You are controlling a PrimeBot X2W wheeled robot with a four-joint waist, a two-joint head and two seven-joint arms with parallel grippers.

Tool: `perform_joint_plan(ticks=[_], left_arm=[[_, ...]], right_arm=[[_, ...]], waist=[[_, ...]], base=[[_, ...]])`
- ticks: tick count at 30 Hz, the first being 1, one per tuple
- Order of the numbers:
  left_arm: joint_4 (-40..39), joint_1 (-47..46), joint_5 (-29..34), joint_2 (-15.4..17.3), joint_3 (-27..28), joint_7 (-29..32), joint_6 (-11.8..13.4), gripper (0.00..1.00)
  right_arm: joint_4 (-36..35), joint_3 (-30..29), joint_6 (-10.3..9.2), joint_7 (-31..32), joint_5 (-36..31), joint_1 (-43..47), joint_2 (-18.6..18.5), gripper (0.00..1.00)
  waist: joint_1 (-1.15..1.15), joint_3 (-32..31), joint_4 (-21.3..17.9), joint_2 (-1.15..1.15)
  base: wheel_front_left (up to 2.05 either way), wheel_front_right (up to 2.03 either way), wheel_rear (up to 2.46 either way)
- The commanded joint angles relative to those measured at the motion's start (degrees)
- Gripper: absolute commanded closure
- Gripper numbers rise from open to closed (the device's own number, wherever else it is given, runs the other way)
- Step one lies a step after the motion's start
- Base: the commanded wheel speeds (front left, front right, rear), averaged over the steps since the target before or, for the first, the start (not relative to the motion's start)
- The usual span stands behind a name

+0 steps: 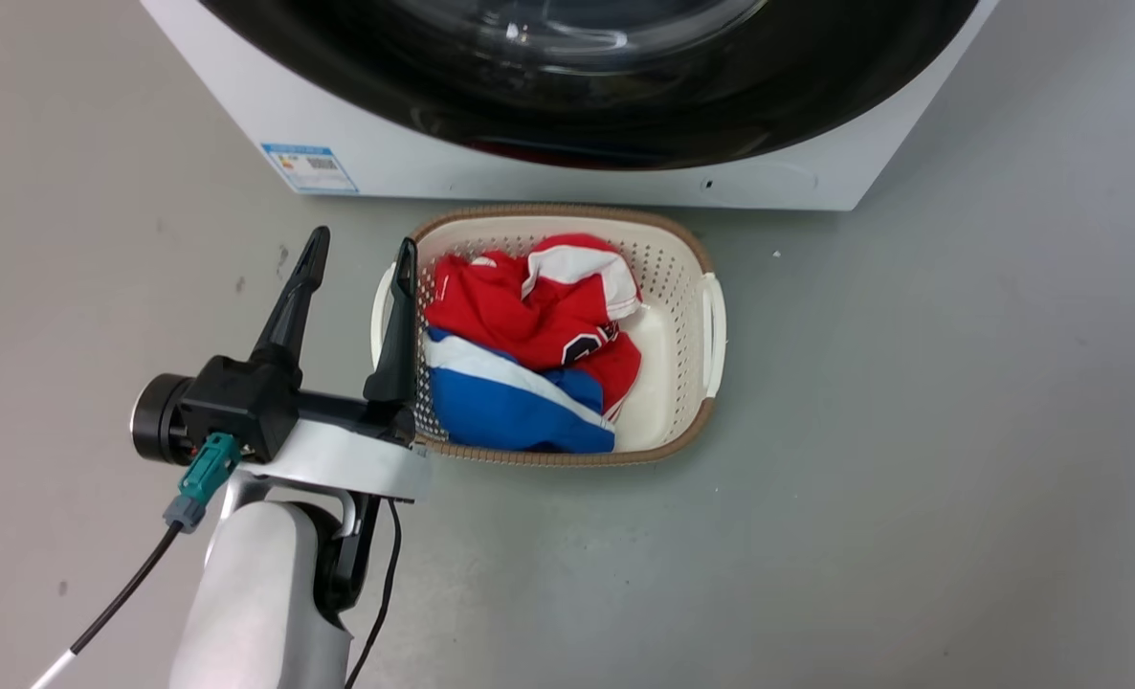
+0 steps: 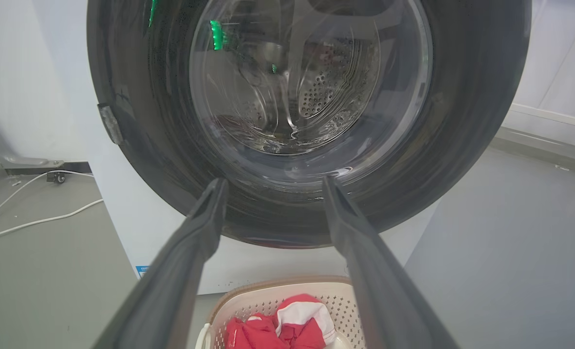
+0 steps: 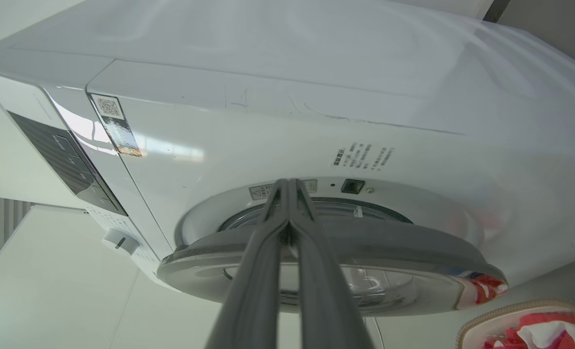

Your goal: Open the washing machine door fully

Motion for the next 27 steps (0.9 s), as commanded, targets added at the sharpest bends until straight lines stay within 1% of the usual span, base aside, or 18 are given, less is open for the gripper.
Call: perform_joint_plan(ticks=[1,4,7,13,20,27], left_arm=[[-0.48,-1.31,-0.24,-0.02,-0.19,-0.14,-0.04,0.00],[-0.99,-2.19,-0.39,-0.04,-0.58,-0.14,-0.06,0.00],[-1.61,-2.94,-0.61,-0.03,-0.84,-0.14,-0.07,0.00],[-2.31,-4.39,-0.84,-0.05,-1.16,-0.14,-0.08,0.00],[-2.80,-5.85,-0.71,-0.04,-1.43,-0.14,-0.06,0.00],[-2.75,-6.58,-0.78,-0.04,-1.59,-0.14,-0.05,0.00]], right_arm=[[0.98,1.67,0.01,1.87,-0.99,-2.78,-0.74,1.00],[3.11,4.69,0.00,5.00,-3.06,-7.31,-1.83,1.00],[5.06,7.37,0.00,7.53,-4.94,-11.90,-1.96,1.00],[9.08,11.06,0.00,9.58,-8.75,-18.93,-1.19,1.00],[12.80,13.60,0.00,11.05,-11.98,-24.64,0.50,1.00],[14.65,14.65,0.00,13.28,-13.34,-26.79,1.33,1.00]], waist=[[-0.01,2.09,1.28,0.00],[-0.01,3.70,1.91,0.00],[-0.01,5.34,2.32,0.00],[-0.01,8.16,2.90,0.00],[-0.01,10.70,2.99,0.00],[-0.01,11.36,2.73,0.00]], base=[[0.00,0.00,0.00],[0.00,0.00,0.00],[0.00,0.00,0.00],[0.00,0.00,0.00],[0.00,0.00,0.00],[0.00,0.00,0.00]])
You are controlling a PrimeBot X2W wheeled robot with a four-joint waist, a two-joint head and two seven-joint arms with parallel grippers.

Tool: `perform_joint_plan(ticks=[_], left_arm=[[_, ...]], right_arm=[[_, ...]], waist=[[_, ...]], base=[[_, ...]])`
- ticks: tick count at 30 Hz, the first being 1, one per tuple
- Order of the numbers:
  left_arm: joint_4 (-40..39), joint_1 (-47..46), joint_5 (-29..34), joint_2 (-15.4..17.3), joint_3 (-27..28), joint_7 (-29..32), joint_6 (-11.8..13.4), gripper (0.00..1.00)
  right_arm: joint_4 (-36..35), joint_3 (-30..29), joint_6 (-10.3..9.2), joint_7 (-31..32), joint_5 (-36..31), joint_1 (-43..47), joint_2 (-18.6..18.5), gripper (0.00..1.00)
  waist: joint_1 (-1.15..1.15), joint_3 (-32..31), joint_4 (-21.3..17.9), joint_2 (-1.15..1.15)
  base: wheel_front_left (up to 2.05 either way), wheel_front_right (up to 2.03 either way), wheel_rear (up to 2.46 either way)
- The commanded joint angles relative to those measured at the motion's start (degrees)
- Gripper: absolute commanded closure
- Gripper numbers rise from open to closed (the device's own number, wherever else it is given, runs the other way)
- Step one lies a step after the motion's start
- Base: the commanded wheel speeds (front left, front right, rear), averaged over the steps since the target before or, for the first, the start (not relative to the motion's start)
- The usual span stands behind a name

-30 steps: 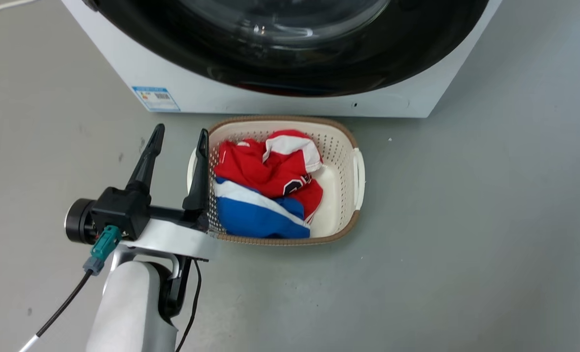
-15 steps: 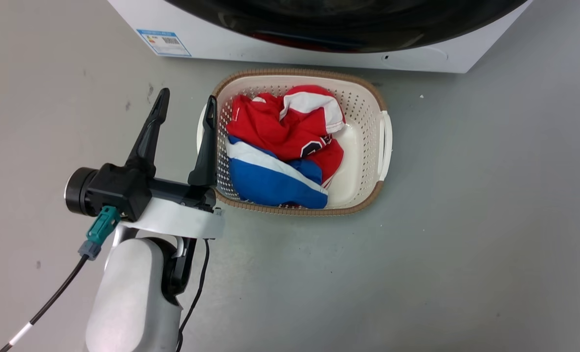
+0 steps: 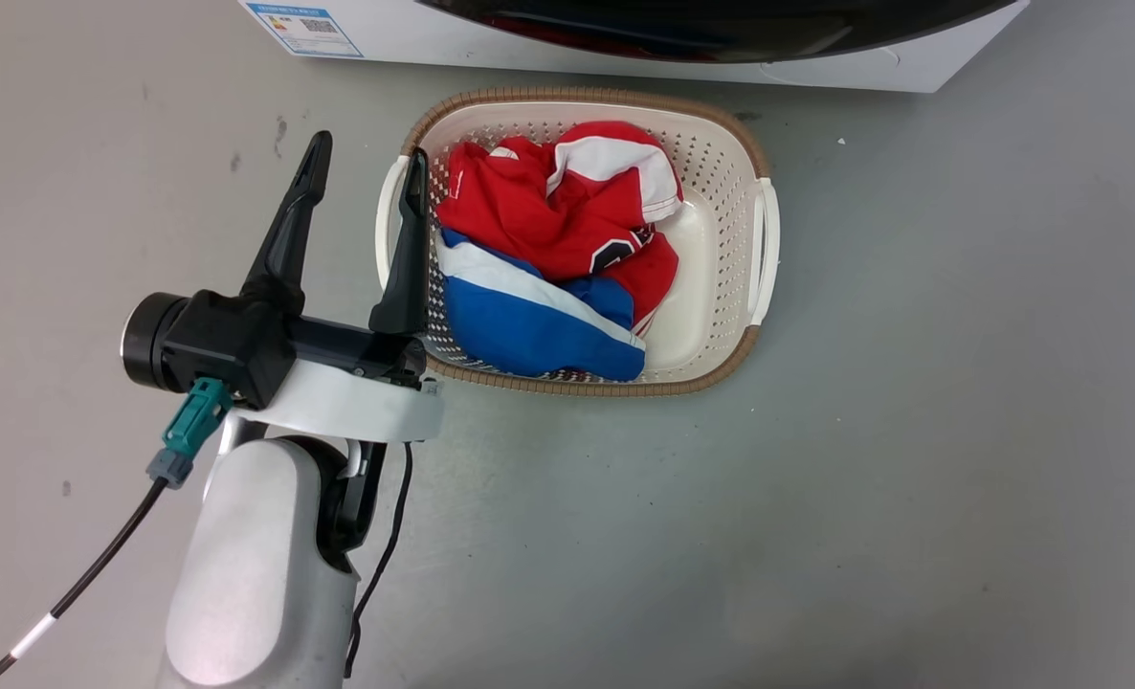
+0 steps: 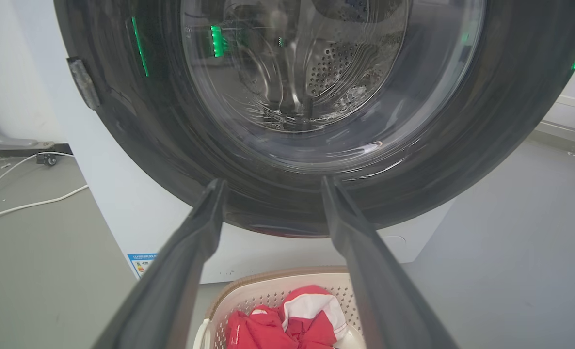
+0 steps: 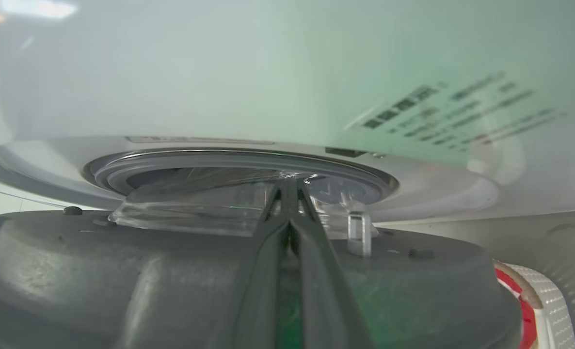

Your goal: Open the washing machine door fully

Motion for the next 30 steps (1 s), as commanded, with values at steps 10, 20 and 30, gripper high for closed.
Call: perform_joint_plan(ticks=[10,20,30], left_arm=[[0.95,0.64,0.42,-0.04,0.56,-0.14,0.03,0.00],[2.59,4.42,1.77,-0.04,0.96,-0.14,0.02,0.00],[3.98,8.89,1.79,-0.05,0.77,-0.14,0.02,0.00]], right_arm=[[-1.43,1.17,0.01,5.92,0.07,3.18,0.85,1.00],[-6.43,2.28,0.01,11.93,1.10,10.91,1.88,1.00],[-12.33,2.90,0.01,15.94,2.15,21.44,3.38,1.00]], waist=[[-0.01,-2.69,-1.25,0.00],[-0.01,-8.46,-2.64,0.00],[-0.01,-14.98,-2.57,0.00]], base=[[0.00,0.00,0.00],[0.00,0.00,0.00],[0.00,0.00,0.00]])
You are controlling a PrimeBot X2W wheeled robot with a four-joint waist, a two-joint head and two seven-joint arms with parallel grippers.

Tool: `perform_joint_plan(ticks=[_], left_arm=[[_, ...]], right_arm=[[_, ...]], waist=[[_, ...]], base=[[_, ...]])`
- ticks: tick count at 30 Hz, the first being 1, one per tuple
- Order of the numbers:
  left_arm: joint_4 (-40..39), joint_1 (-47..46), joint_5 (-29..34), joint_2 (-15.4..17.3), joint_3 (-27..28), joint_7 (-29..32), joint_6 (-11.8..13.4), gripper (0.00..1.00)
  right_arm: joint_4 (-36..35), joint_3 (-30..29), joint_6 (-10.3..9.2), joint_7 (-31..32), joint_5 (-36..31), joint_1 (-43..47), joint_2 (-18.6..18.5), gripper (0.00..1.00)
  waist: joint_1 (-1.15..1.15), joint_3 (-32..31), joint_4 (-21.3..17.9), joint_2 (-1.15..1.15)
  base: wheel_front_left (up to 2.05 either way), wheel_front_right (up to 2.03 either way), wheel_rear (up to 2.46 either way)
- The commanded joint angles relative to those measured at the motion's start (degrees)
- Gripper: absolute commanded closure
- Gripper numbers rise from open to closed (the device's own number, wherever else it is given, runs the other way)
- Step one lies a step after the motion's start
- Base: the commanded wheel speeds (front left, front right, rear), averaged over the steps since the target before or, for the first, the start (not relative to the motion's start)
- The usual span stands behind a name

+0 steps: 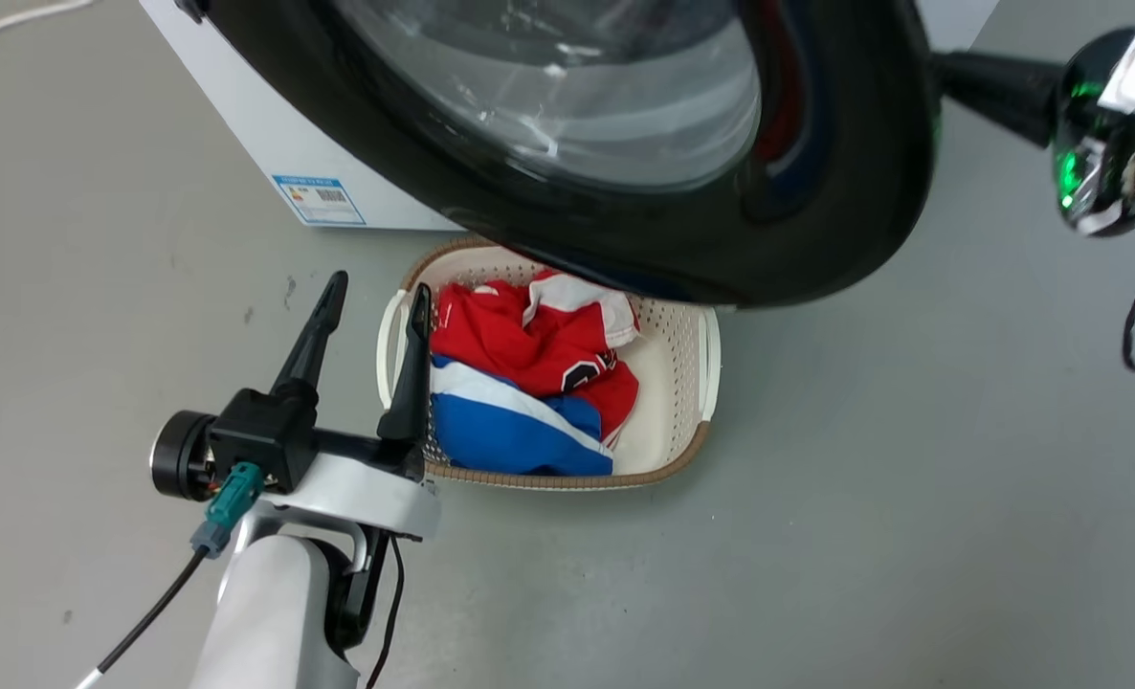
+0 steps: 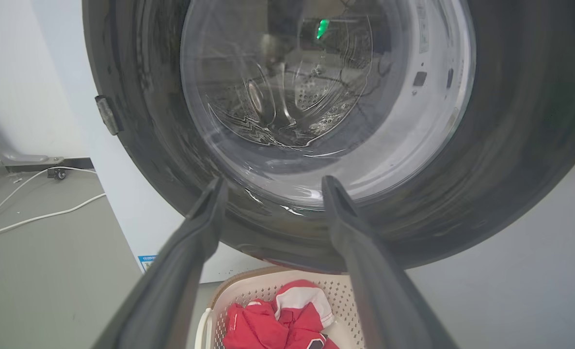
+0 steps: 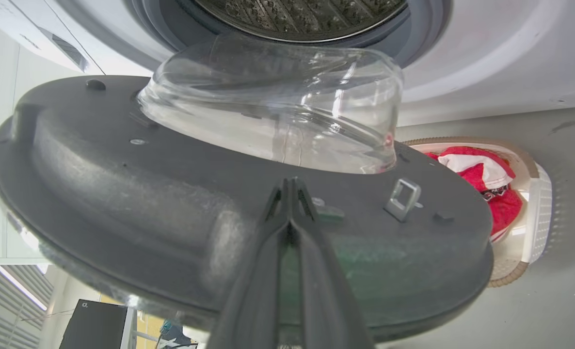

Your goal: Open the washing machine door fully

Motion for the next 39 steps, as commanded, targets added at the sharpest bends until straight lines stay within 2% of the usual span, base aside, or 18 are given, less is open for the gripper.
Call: perform_joint_plan(ticks=[1,14,29,34,39], left_arm=[[0.17,0.85,-0.08,-0.04,-0.15,-0.14,0.02,0.00],[1.44,5.04,-0.97,-0.04,-1.64,-0.14,0.02,0.00],[2.00,7.60,-1.52,-0.04,-1.69,-0.14,0.01,0.00],[2.29,7.82,-1.62,-0.05,-1.47,-0.14,0.01,0.00],[2.44,8.09,-1.88,-0.04,-1.63,-0.14,0.01,0.00]], right_arm=[[-0.92,0.35,0.02,0.62,0.46,1.61,1.07,1.00],[-9.73,1.87,0.02,4.79,1.63,14.57,5.63,1.00],[-21.95,4.61,0.02,7.83,2.72,27.43,11.50,1.00],[-25.29,4.51,0.02,4.97,1.89,30.75,12.68,1.00],[-28.46,1.73,0.02,-2.12,0.78,33.69,13.11,1.00]], waist=[[0.00,-1.44,0.15,0.00],[0.00,-8.18,1.21,0.00],[0.00,-11.29,1.74,0.00],[0.00,-12.14,2.11,0.00],[0.00,-12.66,2.16,0.00]], base=[[0.00,0.00,0.00],[0.00,0.00,0.00],[0.00,0.00,0.00],[0.00,0.00,0.00],[0.00,0.00,0.00]])
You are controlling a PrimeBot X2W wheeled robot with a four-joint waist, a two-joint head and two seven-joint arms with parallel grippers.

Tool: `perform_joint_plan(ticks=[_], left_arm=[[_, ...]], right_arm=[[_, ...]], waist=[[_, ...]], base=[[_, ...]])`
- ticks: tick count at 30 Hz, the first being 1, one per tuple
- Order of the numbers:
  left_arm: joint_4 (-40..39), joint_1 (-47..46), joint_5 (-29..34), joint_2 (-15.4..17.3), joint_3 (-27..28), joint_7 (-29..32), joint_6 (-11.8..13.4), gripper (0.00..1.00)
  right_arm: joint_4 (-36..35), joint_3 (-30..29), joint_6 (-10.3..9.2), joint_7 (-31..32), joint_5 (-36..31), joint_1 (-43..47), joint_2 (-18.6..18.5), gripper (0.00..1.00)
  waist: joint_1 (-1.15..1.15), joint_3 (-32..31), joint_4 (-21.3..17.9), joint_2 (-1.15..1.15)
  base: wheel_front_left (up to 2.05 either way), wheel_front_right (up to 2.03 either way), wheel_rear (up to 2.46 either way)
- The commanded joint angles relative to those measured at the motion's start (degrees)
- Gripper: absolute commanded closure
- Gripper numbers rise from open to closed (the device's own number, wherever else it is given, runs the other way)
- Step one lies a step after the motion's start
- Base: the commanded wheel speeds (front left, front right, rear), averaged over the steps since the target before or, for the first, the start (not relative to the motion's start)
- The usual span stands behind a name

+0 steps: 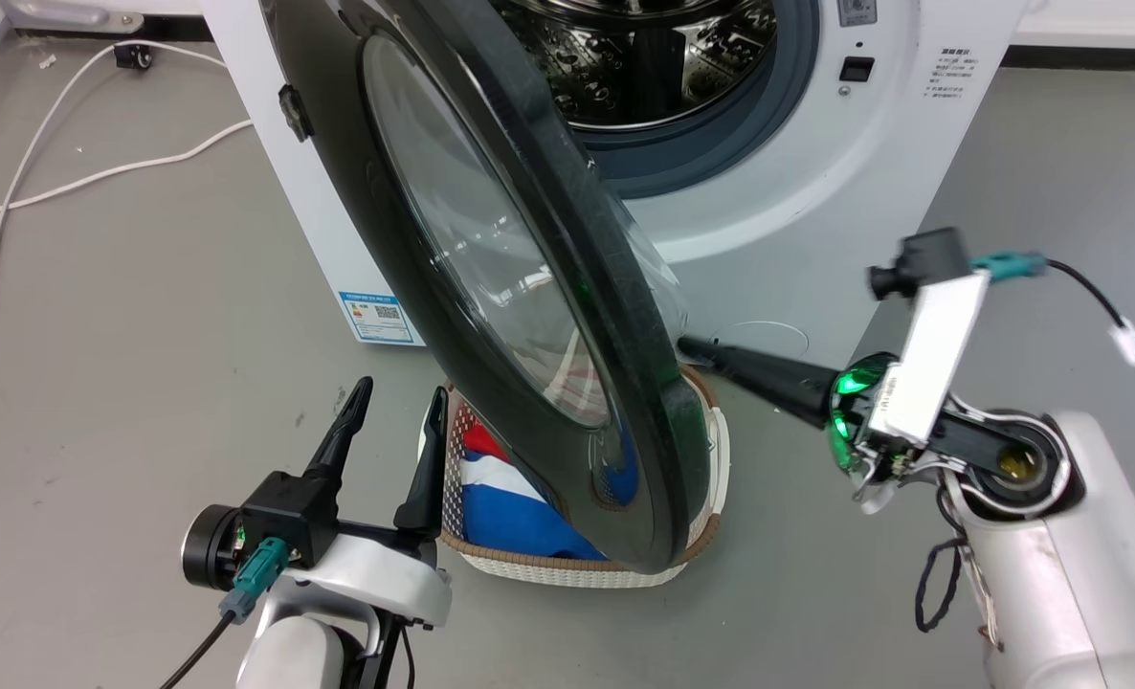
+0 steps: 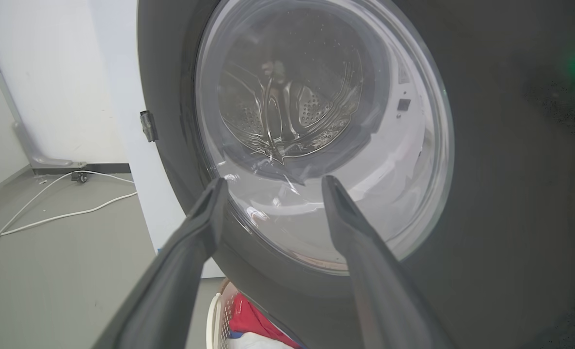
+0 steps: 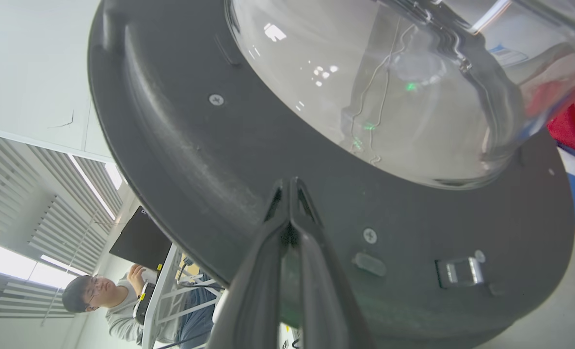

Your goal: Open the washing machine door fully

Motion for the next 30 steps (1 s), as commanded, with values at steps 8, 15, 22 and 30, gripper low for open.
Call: perform_joint_plan(ticks=[8,15,22,30], left_arm=[[0.55,1.02,-0.08,-0.04,0.25,-0.14,0.01,0.00],[1.52,2.22,0.04,-0.03,0.75,-0.14,0.01,0.00],[1.90,3.60,0.01,0.26,1.10,-0.14,0.01,0.00],[2.08,5.14,-0.05,0.56,1.93,-0.14,0.01,0.00]], right_arm=[[-7.05,-5.37,0.02,-12.74,-2.45,7.71,0.01,1.00],[-12.41,-9.82,0.02,-29.39,-9.52,20.15,-1.34,0.55],[-12.24,-10.81,0.02,-40.87,-12.40,27.72,-0.90,0.00],[-12.39,-11.49,0.02,-57.44,-32.49,29.99,-5.81,0.00]], waist=[[0.00,-1.02,-0.74,0.00],[0.00,-2.93,-0.98,0.00],[0.00,-4.50,-0.80,0.00],[0.00,-6.56,-1.11,0.00]], base=[[0.00,0.00,0.00],[0.00,0.00,0.00],[0.00,0.00,0.00],[0.00,0.00,0.00]])
